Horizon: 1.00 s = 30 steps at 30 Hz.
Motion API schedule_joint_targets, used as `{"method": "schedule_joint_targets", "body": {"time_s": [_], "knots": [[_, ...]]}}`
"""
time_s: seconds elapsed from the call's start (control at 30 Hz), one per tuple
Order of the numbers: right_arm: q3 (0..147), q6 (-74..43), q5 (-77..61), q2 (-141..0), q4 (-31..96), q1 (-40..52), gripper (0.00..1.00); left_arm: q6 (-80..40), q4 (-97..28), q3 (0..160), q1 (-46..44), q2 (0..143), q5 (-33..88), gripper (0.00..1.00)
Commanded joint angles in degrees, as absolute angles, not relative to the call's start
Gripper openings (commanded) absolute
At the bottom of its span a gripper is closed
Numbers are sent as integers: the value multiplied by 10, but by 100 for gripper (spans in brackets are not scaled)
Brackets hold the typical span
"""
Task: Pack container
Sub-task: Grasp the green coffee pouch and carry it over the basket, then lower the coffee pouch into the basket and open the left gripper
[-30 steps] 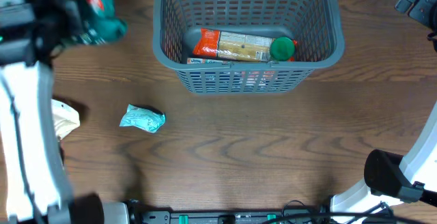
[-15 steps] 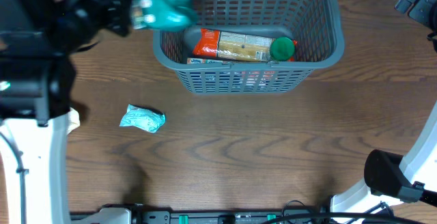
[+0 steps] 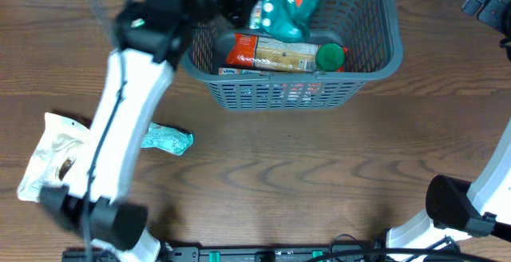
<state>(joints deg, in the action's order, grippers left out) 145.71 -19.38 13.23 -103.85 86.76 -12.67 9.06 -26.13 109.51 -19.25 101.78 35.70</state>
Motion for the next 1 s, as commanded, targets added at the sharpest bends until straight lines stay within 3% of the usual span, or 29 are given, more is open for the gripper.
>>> {"method": "schedule_joint_targets", "body": {"time_s": [0.0, 0.43, 0.97], "knots": [[1457, -203, 133, -1038, 868, -127, 99, 72, -228, 1110, -201, 1049, 368, 6], [1457, -203, 133, -1038, 868, -127, 99, -130, -319, 1110, -202, 1120, 173, 6], [1457, -203, 133, -1038, 868, -127, 99, -120, -325, 1110, -209, 1074, 214, 6]]}}
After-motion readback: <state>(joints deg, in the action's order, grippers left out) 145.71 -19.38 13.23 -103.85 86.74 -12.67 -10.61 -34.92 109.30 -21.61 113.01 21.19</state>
